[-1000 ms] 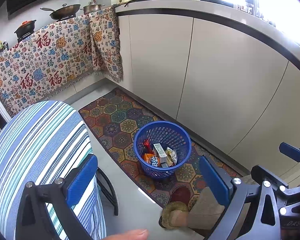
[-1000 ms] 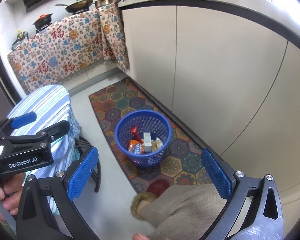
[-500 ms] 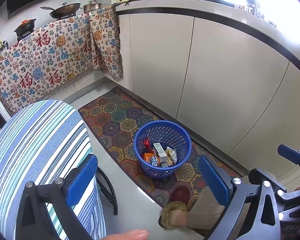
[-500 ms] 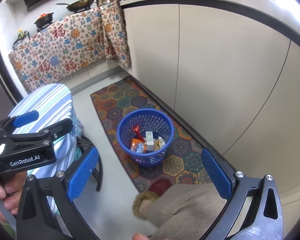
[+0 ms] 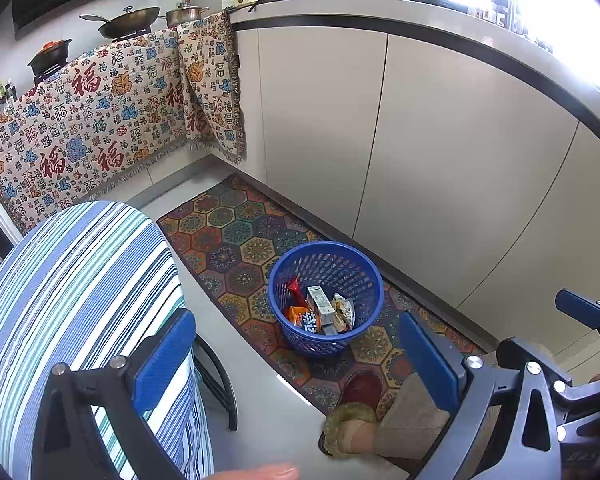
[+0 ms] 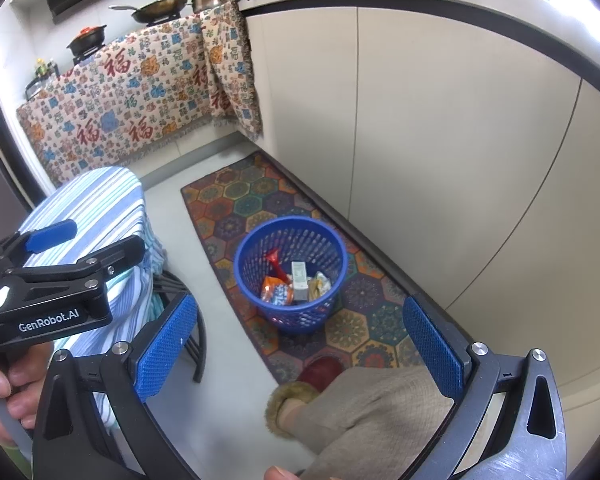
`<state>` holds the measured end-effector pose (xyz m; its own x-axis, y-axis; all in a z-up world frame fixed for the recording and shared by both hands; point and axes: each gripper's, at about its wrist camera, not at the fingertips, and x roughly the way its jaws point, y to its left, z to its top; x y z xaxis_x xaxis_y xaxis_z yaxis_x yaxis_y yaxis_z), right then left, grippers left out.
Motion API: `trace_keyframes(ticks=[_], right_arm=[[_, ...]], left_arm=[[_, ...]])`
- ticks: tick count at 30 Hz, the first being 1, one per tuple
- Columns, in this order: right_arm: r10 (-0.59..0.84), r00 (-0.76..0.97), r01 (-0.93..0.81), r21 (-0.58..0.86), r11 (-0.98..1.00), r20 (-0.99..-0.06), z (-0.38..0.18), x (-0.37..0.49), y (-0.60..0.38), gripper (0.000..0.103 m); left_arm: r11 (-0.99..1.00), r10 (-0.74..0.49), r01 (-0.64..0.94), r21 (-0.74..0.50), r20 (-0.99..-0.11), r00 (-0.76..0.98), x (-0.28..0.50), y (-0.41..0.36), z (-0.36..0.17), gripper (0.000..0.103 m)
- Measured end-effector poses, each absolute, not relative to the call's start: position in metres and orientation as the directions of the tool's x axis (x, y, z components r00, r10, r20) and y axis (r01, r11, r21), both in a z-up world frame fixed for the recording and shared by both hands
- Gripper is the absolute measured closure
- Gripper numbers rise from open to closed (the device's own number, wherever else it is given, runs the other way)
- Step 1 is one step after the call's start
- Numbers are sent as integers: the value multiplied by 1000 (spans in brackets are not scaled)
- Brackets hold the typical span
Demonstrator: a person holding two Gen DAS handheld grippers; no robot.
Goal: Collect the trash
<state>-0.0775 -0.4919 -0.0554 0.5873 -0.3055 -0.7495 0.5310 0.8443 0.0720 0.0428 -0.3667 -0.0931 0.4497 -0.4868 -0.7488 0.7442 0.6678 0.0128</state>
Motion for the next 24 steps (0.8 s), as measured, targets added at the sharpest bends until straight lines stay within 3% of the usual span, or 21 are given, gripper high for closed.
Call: trace_keyframes(ticks=[24], right_arm=[[-299, 575, 542, 81, 836, -762, -61, -82, -496, 0]], left_arm=[[649, -497, 761, 19, -747, 442, 39, -367, -96, 0]])
